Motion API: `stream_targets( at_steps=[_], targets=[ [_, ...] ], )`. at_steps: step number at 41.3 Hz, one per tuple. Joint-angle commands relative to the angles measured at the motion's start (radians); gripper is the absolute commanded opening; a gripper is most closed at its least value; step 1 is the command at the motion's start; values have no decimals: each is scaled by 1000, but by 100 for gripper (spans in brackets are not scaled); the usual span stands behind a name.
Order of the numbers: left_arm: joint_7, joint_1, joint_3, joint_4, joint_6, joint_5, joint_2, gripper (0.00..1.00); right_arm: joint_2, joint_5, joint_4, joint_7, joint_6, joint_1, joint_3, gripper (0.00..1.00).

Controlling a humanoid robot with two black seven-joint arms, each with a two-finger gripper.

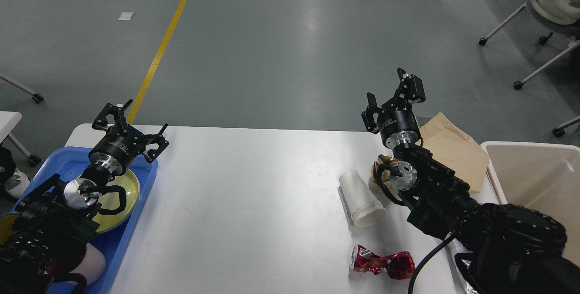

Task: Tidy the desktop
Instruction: 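Raise the right gripper up and away from the paper bag, then lower the right gripper onto the top of the brown paper bag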

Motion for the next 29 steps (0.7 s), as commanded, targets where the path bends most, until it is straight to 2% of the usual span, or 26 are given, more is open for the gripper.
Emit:
stream_targets(
  at_steps=[1, 9, 13, 14, 18, 19, 25, 29],
  targets=[
    [0, 0, 0, 0, 0, 1, 0, 100, -65, -3, 6, 1, 4, 114, -176, 100],
    [0, 0, 0, 0, 0, -1, 0, 100, -222, -6, 14, 1, 10, 328, -406, 100],
    [0, 0, 0, 0, 0, 1, 0, 100, -273, -6, 32, 1, 16, 454, -672, 100],
    [0, 0, 0, 0, 0, -1, 0, 100, -303, -6, 73, 1, 16, 492, -801, 100],
    [-1, 0, 0, 0, 0, 1, 0, 100, -380, -6, 248, 1, 20, 569, -1039, 100],
    [0, 0, 0, 0, 0, -1, 0, 100, -432, -6, 341, 1, 22, 618, -1143, 100],
    [0, 0, 0, 0, 0, -1, 0, 100, -538, -8, 556, 2, 23, 695, -1355, 100],
    [0, 0, 0, 0, 0, 1, 0, 100, -564, -8, 661, 2, 30, 747, -1397, 100]
  ],
)
